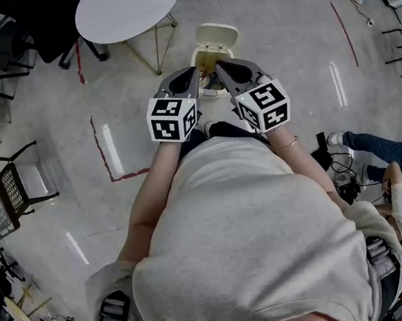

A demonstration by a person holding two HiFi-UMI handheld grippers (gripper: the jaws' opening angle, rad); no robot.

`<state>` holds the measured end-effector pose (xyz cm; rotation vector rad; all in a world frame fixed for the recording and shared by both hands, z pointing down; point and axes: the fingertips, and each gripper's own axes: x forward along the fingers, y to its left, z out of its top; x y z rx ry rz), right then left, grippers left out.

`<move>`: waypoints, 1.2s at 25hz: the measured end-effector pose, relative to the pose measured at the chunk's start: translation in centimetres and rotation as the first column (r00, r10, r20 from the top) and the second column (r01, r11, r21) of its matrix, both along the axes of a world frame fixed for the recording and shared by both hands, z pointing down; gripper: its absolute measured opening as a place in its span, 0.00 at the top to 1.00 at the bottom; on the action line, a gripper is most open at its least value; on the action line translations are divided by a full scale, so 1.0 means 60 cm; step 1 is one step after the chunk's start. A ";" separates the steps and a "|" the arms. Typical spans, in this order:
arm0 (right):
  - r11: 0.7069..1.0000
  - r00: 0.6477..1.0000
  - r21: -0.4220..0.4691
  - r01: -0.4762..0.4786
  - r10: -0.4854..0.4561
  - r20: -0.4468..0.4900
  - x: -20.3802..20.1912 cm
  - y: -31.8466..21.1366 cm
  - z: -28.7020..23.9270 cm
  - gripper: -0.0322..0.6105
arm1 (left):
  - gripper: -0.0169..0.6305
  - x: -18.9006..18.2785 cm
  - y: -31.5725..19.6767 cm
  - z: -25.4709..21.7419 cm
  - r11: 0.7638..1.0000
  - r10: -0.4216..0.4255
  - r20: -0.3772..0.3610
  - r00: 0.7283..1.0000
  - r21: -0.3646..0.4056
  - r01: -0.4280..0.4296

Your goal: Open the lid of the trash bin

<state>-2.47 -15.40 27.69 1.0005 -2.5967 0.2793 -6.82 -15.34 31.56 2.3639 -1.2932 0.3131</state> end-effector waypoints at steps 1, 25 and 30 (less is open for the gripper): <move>1.000 1.000 -0.001 0.000 0.000 -0.004 0.003 0.000 0.002 0.94 | 0.97 0.002 0.001 0.001 1.000 0.000 0.001 1.000 -0.004 0.000; 0.999 1.000 -0.032 -0.008 0.009 0.005 0.011 0.004 0.019 0.94 | 0.97 0.009 0.011 0.008 1.000 0.008 0.009 1.000 -0.017 -0.008; 0.999 1.000 -0.047 -0.005 0.005 0.002 0.009 0.003 0.026 0.94 | 0.97 0.006 0.008 0.012 0.999 0.011 -0.007 1.000 -0.039 -0.011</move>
